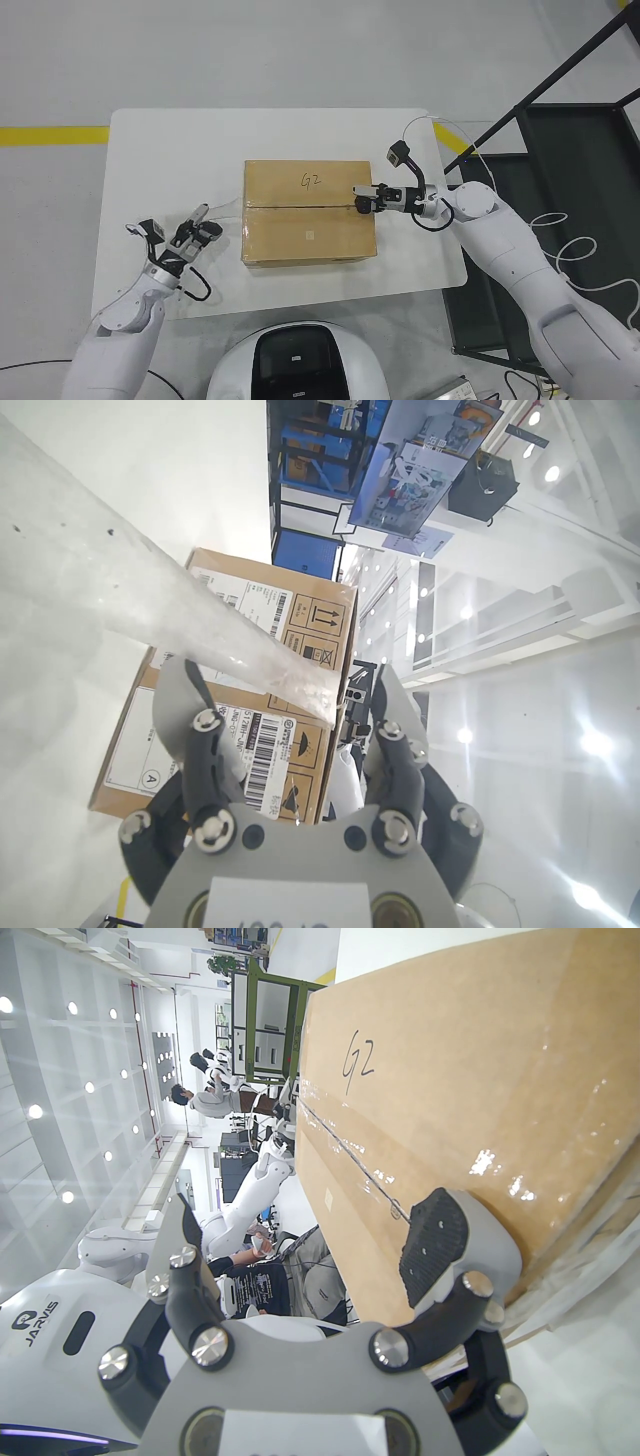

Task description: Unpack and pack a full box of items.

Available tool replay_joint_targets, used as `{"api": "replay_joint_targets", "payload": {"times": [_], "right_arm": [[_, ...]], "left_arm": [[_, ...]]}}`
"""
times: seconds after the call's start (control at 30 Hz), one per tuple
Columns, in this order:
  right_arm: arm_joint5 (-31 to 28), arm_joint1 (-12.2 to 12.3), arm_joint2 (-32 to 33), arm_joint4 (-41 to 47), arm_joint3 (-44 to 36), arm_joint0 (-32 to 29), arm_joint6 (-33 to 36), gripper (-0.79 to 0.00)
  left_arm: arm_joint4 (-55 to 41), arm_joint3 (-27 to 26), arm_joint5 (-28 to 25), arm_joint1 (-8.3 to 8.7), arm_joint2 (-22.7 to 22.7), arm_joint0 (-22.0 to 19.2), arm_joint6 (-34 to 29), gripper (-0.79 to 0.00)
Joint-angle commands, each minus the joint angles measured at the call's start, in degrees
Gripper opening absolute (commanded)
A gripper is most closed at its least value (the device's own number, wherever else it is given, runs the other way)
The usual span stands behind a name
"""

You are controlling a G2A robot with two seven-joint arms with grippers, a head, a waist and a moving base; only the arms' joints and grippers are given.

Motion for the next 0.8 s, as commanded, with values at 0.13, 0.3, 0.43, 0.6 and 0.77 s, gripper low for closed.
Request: {"api": "replay_joint_targets", "payload": {"times": [0.13, 0.3, 0.43, 0.6, 0.77], "right_arm": [[0.00, 0.00, 0.00, 0.00, 0.00, 0.00, 0.00, 0.000], [0.00, 0.00, 0.00, 0.00, 0.00, 0.00, 0.00, 0.000], [0.00, 0.00, 0.00, 0.00, 0.00, 0.00, 0.00, 0.000], [0.00, 0.00, 0.00, 0.00, 0.00, 0.00, 0.00, 0.000], [0.00, 0.00, 0.00, 0.00, 0.00, 0.00, 0.00, 0.000]], "left_arm": [[-1.03, -2.48, -3.09, 0.01, -1.36, 1.81, 0.13, -0.785], [-0.89, -6.93, -4.86, 0.10, -2.58, 3.52, 0.14, -0.785], [0.53, -11.28, -4.93, 0.17, -2.43, 4.34, -1.31, -0.785], [5.97, -15.13, -2.07, 0.11, -0.52, 3.21, -1.16, -0.785], [12.60, -17.11, 1.75, -0.04, 2.11, 0.99, -0.44, -0.785]]}}
